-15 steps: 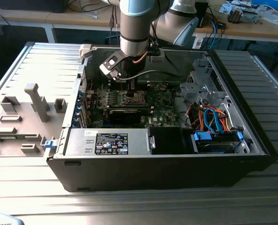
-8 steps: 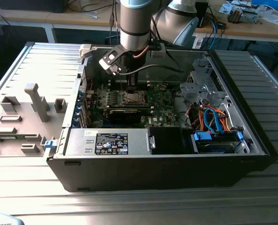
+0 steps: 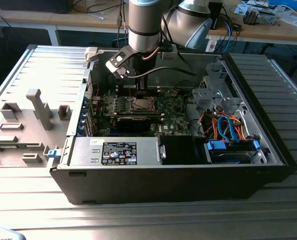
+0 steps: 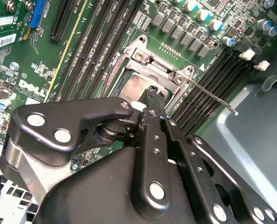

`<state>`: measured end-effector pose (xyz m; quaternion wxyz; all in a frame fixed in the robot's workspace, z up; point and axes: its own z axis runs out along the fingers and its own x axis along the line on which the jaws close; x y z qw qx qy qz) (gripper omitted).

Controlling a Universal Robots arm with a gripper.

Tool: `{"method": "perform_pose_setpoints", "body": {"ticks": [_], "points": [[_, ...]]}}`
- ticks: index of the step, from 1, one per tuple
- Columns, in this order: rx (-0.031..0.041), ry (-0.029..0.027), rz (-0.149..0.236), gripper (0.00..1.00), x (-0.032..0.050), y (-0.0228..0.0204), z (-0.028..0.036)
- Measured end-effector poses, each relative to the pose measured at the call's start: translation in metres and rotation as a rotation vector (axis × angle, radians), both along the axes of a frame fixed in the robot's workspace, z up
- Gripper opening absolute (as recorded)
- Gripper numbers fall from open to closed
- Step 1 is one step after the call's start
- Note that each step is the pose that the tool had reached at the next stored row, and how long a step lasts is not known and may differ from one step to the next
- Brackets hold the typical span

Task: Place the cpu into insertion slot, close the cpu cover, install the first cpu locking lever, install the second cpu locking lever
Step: 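Install the first cpu locking lever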

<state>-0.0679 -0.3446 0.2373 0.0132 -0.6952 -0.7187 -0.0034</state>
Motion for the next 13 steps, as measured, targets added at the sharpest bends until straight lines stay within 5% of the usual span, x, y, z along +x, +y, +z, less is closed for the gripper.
{"method": "perform_pose_setpoints", "body": {"ticks": [13], "points": [[0.0001,0.0,0.002,0.11,0.0,0.0,0.0013]]}}
